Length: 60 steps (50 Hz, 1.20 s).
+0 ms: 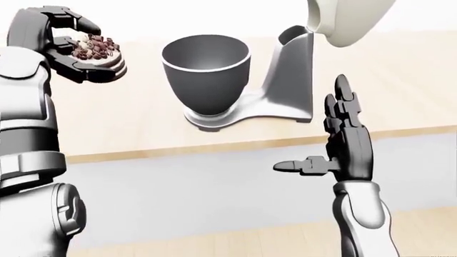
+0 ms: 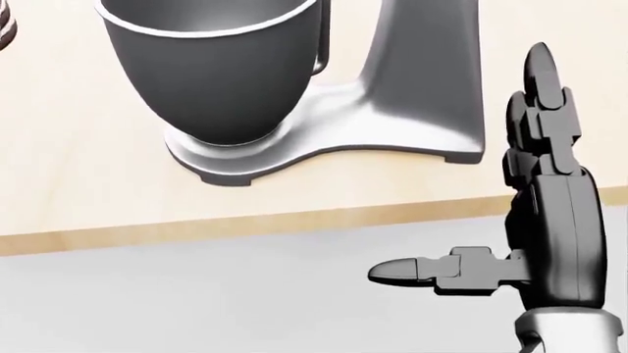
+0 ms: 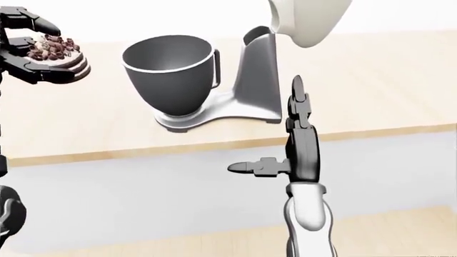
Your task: Place the cake in the stand mixer bowl.
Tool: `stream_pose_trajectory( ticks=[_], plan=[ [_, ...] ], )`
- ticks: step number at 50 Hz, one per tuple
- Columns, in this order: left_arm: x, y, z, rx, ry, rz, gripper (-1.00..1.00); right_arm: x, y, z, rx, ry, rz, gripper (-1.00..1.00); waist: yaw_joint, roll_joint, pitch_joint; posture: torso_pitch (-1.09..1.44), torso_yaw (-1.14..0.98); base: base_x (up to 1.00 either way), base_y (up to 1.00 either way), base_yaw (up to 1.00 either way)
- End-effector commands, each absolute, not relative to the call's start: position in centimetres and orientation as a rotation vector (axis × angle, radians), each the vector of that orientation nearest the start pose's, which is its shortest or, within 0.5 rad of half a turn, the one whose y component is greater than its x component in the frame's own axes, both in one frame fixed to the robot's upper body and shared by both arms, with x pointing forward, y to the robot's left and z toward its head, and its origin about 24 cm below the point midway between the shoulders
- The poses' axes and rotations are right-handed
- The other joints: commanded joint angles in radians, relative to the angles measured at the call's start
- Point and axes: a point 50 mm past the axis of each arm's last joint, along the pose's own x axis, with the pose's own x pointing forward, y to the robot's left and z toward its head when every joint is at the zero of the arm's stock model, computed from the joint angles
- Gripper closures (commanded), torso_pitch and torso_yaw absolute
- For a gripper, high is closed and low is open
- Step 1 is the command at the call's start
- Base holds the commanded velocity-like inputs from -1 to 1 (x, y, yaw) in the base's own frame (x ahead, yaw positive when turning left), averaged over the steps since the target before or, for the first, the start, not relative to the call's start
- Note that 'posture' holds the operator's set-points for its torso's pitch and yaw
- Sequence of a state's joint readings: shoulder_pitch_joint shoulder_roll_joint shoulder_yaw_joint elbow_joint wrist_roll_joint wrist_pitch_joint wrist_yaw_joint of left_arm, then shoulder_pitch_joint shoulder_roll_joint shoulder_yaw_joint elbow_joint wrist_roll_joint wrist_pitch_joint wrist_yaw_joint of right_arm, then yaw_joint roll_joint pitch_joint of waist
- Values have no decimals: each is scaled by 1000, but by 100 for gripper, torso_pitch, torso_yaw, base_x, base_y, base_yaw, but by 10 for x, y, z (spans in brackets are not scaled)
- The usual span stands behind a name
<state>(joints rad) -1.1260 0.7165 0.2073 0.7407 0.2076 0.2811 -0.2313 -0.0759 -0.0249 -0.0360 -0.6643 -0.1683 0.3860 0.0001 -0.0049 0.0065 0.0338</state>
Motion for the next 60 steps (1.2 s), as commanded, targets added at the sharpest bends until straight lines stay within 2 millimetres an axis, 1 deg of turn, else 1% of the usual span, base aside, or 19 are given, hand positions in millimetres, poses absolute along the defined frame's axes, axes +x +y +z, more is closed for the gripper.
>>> stream_pose_trajectory(
  ticks=[1, 16, 27, 40, 60],
  plan=[
    [358, 313, 341, 514, -289, 341, 100, 229, -159, 186, -171, -431, -105, -100, 0, 11, -30, 0, 0, 0, 0, 0],
    [359, 303, 361, 514, -325, 334, 100, 229, -159, 186, -168, -434, -104, -100, -1, 9, -28, 0, 0, 0, 0, 0],
    [359, 298, 369, 516, -345, 326, 100, 228, -159, 185, -167, -437, -104, -100, -1, 6, -27, 0, 0, 0, 0, 0],
    [360, 286, 382, 500, -386, 313, 100, 228, -158, 185, -167, -438, -102, -100, 0, 3, -26, 0, 0, 0, 0, 0],
    [364, 265, 395, 487, -429, 277, 100, 228, -159, 185, -164, -439, -103, -100, -1, 0, -24, 0, 0, 0, 0, 0]
  ],
)
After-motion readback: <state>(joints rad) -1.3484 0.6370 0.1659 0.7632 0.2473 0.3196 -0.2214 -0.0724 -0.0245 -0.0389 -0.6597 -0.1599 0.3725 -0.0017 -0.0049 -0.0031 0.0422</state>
